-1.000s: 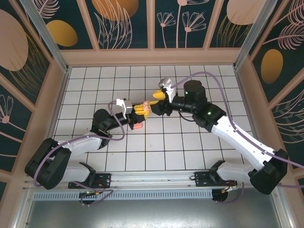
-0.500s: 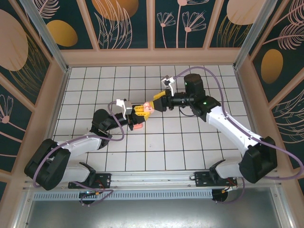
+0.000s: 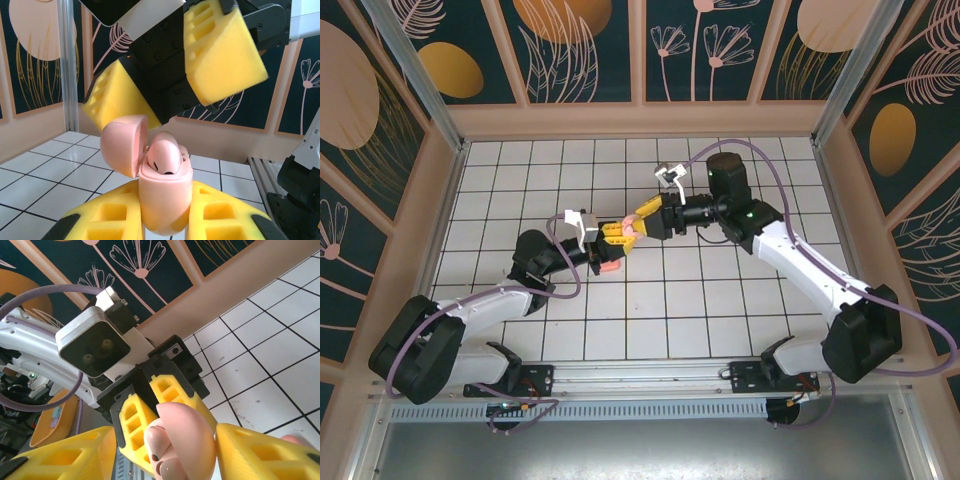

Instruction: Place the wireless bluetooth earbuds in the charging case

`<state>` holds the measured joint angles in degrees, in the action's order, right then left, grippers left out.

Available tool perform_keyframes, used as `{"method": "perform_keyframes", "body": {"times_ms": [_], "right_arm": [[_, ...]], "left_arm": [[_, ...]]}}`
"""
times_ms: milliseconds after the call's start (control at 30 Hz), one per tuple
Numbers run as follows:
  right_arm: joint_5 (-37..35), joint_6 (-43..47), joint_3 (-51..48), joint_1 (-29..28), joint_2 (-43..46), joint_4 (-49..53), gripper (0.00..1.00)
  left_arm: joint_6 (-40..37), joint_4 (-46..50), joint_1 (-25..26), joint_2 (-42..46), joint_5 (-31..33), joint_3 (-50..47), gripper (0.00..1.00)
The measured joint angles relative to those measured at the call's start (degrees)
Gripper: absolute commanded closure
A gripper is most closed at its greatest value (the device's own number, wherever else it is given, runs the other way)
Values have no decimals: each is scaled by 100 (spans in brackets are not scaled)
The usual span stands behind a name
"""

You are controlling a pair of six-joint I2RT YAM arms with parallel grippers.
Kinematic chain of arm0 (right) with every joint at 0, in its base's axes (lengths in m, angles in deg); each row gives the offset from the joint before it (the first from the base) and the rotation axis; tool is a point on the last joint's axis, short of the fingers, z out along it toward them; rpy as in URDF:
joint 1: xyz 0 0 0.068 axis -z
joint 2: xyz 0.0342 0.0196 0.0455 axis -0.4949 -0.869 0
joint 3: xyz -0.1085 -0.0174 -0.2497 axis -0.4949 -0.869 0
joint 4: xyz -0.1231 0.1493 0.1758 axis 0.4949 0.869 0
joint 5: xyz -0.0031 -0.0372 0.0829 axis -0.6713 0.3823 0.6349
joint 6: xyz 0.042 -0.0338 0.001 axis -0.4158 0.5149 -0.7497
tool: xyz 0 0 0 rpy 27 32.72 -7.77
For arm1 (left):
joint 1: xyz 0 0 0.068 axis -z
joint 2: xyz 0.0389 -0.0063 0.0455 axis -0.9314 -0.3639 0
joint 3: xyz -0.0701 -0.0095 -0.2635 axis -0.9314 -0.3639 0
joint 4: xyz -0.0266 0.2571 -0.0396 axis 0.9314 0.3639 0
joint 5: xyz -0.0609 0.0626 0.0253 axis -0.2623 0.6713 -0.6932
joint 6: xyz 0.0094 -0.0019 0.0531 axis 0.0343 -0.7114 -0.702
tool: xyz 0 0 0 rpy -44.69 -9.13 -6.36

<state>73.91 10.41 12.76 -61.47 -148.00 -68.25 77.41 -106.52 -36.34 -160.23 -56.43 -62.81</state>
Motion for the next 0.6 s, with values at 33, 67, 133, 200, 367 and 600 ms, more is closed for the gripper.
{"method": "perform_keyframes", "body": {"times_ms": [33,67,133,200,367,600], "right_arm": [[37,2,-2,0,59,-2,47],[76,0,-13,0,127,-4,47],[138,0,-96,0,402,-48,47],[151,-9,-236,39,719,-127,47],[-442,-42,-553,289,1322,-205,46],[-1056,293,-896,323,1320,-289,46]], "left_arm": [[-2,4,0,9,7,2,92],[-2,20,0,9,24,9,92],[-2,70,0,9,42,24,92],[-2,101,0,9,46,26,92],[4,131,0,9,33,48,92],[238,-2,0,2,-50,74,92]]}}
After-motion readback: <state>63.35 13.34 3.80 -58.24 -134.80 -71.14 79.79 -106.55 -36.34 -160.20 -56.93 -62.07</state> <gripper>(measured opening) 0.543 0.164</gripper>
